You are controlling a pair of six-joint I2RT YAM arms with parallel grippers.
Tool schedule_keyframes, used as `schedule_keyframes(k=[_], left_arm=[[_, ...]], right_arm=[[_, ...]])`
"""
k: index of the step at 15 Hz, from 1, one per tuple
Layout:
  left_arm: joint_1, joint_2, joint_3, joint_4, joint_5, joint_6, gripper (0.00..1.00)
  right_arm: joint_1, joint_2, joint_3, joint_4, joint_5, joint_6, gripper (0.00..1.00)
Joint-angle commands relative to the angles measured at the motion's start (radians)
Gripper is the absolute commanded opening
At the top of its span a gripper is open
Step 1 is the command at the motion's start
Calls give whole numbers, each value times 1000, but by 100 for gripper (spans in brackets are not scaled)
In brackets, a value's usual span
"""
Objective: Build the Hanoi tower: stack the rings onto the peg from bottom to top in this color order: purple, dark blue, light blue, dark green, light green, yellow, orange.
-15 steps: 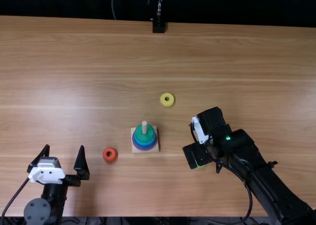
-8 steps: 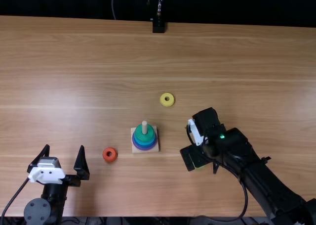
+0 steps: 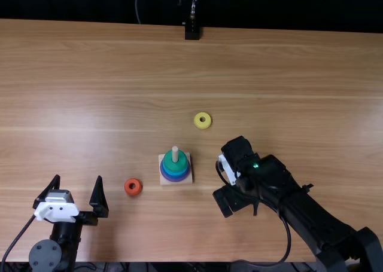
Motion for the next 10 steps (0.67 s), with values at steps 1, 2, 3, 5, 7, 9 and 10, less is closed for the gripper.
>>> schedule_keyframes(k=[1,2,3,5,7,9,10], left_arm=[[-6,-11,-30,5,11,-2,100],[-6,-11,-30,5,11,-2,100],[-6,-11,-30,5,11,0,100],[-6,-11,-30,5,13,0,100],[-6,-11,-30,5,13,0,100],[-6,-11,-30,7,13,0,100],[-6,-11,-30,5,11,0,100]], right_arm=[[8,36,-4,1,0,8,100],[8,41,-4,5,0,8,100],[8,41,-4,5,0,8,100],[8,47,-2,7,0,8,100],[8,47,-2,5,-2,8,100],[8,48,-2,7,-2,8,100],[8,53,-2,7,-4,8,100]])
